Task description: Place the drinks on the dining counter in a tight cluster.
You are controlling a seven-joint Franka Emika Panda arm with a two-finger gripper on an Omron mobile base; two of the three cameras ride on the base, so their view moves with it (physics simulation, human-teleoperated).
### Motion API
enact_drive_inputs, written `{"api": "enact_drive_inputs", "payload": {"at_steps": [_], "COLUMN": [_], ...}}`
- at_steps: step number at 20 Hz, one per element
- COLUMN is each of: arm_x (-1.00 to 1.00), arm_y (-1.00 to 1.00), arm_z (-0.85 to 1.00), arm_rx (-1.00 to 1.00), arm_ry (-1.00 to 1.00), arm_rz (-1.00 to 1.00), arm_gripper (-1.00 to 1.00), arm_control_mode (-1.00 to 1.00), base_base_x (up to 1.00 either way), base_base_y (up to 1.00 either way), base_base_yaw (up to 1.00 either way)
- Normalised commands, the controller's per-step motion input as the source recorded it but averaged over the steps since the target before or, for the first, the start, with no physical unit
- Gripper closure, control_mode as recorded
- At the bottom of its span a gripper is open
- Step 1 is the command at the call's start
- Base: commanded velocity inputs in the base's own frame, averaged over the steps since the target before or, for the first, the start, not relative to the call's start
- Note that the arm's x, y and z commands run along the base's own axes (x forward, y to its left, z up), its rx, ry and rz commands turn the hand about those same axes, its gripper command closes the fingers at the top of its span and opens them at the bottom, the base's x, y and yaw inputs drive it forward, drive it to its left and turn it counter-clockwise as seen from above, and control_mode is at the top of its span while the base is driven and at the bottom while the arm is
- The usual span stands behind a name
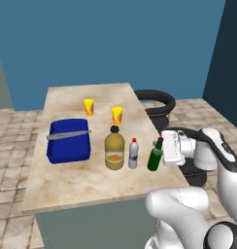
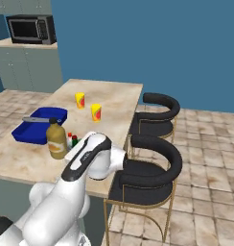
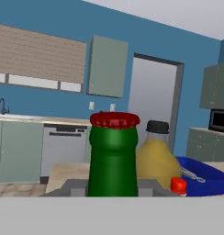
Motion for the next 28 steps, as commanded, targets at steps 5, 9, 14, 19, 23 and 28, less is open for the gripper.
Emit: {"api": "enact_drive_inputs", "payload": {"at_steps": [5,9,14,19,23,28], "arm_x": [0.39,0.28,0.29,0.22,0.19,0.17], "arm_y": [-0.11,-0.19,-0.04,0.02,0.01,0.11], "arm_z": [-0.04,-0.13,-0.20,-0.12,-0.11,-0.16], "arm_rx": [-0.02,0.00,0.00,0.00,0.00,-0.02], "arm_ry": [0.00,0.05,0.06,0.00,0.00,0.00], "arm_rz": [0.04,0.06,0.06,0.01,0.00,0.00], "arm_gripper": [1.00,1.00,1.00,1.00,1.00,1.00], "arm_control_mode": [-1.00,-1.00,-1.00,-1.00,-1.00,-1.00], "base_base_x": [0.00,0.00,0.00,0.00,0.00,0.00], "base_base_y": [0.00,0.00,0.00,0.00,0.00,0.00], "base_base_yaw": [0.00,0.00,0.00,0.00,0.00,0.00]}}
